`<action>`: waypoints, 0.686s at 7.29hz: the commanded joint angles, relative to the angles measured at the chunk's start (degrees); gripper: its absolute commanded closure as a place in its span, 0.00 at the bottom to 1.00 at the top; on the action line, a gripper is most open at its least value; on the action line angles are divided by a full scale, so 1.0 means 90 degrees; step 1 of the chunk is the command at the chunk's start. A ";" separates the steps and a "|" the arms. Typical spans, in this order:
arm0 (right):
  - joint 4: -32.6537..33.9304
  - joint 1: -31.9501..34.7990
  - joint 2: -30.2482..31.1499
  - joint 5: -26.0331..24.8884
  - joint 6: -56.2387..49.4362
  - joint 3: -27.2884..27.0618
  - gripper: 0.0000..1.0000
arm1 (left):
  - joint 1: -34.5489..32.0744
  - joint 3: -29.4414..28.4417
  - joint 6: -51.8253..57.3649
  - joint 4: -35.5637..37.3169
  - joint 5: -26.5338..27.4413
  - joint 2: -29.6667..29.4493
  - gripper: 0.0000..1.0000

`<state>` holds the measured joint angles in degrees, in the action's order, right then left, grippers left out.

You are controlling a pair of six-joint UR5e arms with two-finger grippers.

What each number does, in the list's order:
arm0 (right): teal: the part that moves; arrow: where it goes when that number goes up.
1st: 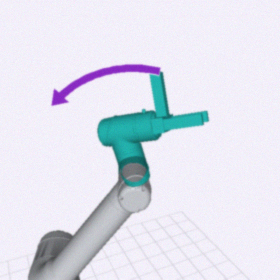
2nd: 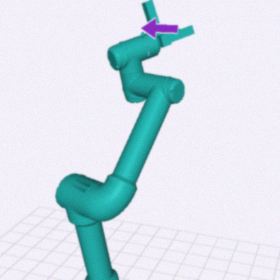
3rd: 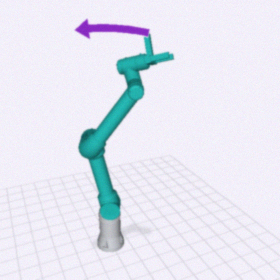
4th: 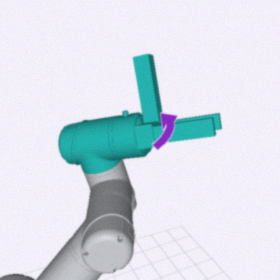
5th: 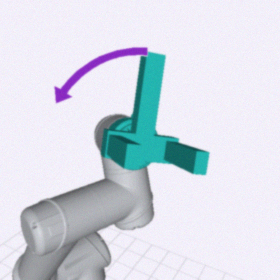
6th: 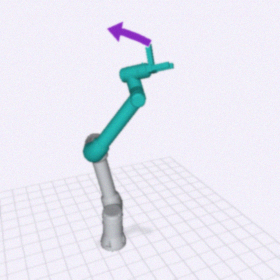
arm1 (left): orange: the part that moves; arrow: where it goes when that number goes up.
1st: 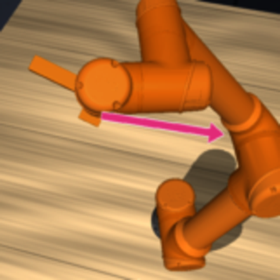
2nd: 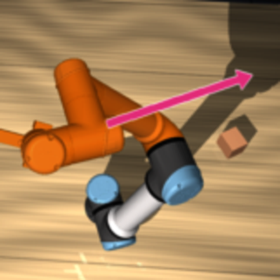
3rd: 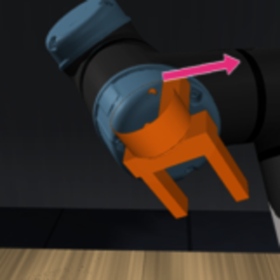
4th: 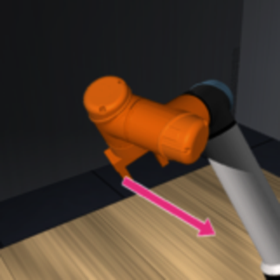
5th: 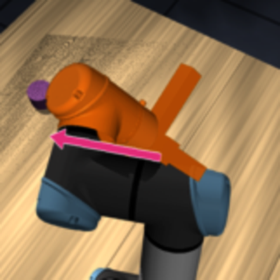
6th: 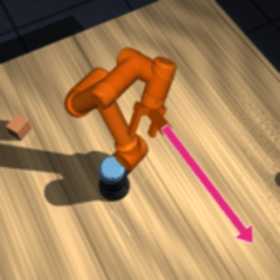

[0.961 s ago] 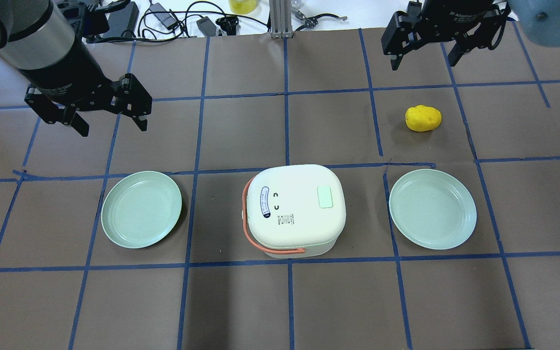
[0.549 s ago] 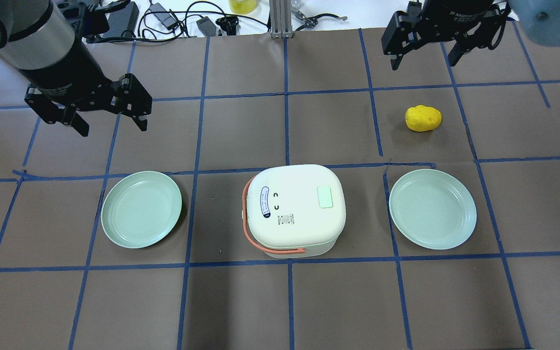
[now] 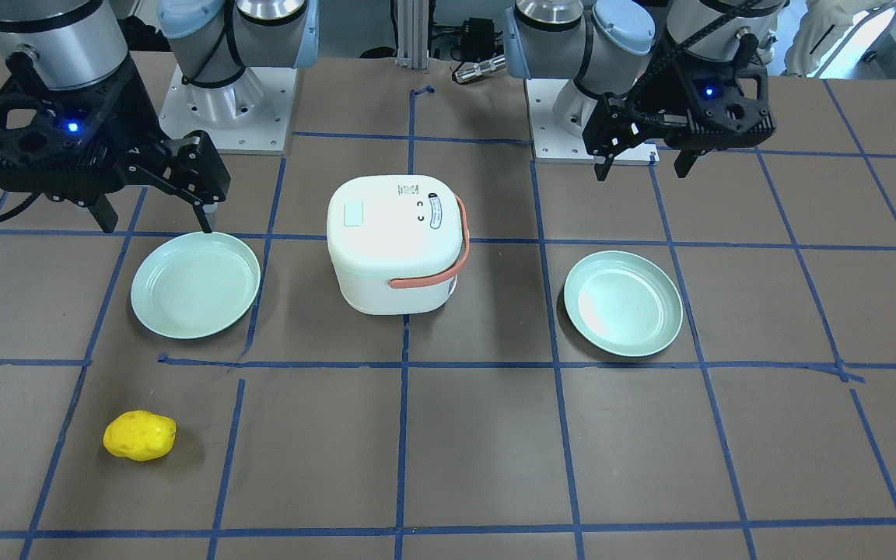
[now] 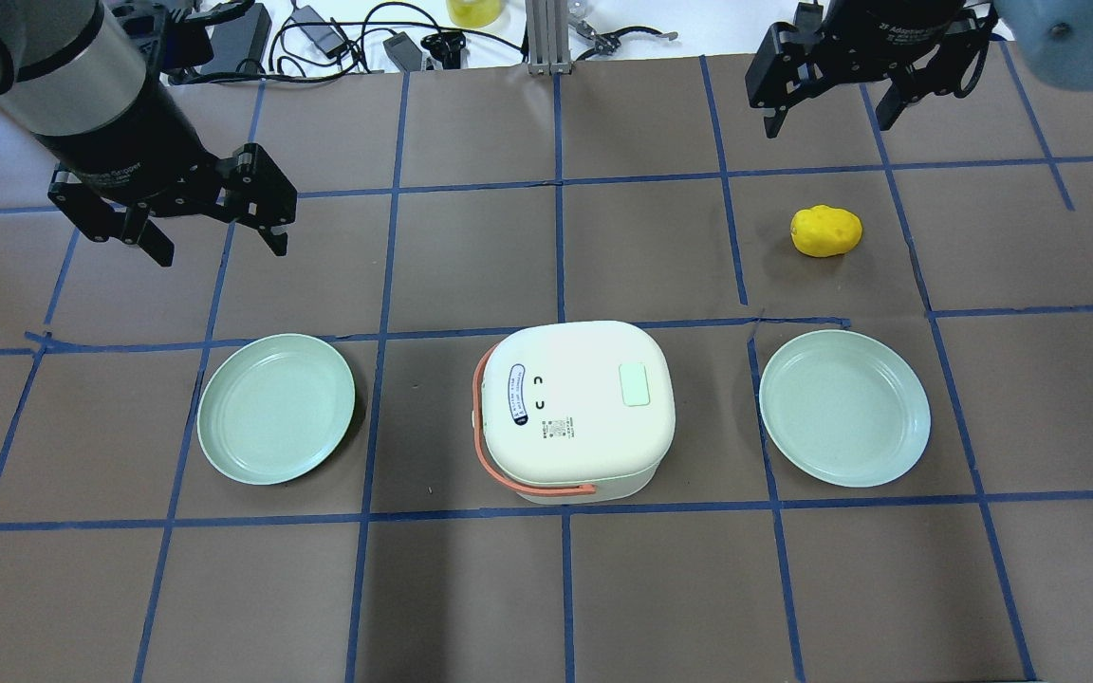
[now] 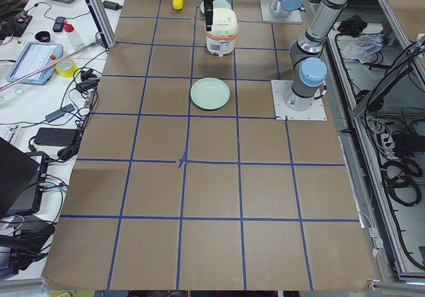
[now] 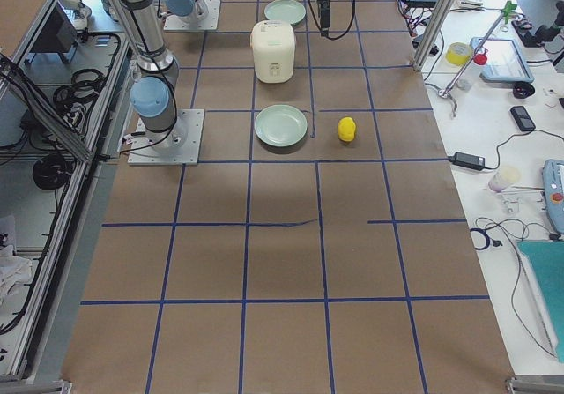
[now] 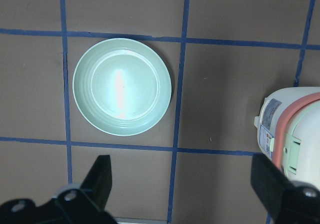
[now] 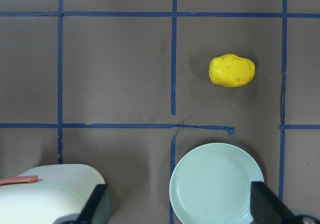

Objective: Press rice cooker button

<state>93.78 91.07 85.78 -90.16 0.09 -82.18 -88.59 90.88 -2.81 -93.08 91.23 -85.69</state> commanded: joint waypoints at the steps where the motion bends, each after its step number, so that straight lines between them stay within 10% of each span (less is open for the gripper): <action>1: 0.0000 0.0008 0.0000 -0.0001 0.0000 0.0000 0.00 | 0.0000 0.0000 0.0000 0.0000 0.0000 0.0000 0.00; 2: -0.0029 0.0017 0.0010 -0.0001 0.0000 0.0000 0.09 | 0.0000 0.0000 0.0000 0.0000 0.0000 0.0000 0.00; 3: -0.0059 0.0047 0.0039 0.0018 0.0000 -0.0097 0.51 | 0.0000 0.0000 0.0000 0.0000 0.0000 0.0000 0.00; 5: -0.0049 0.0561 0.0234 0.0028 0.0406 -0.0651 0.85 | 0.0000 0.0000 0.0000 0.0000 0.0000 0.0000 0.00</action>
<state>93.32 93.42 87.02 -90.00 1.18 -85.24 -88.60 90.88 -2.81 -93.08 91.23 -85.69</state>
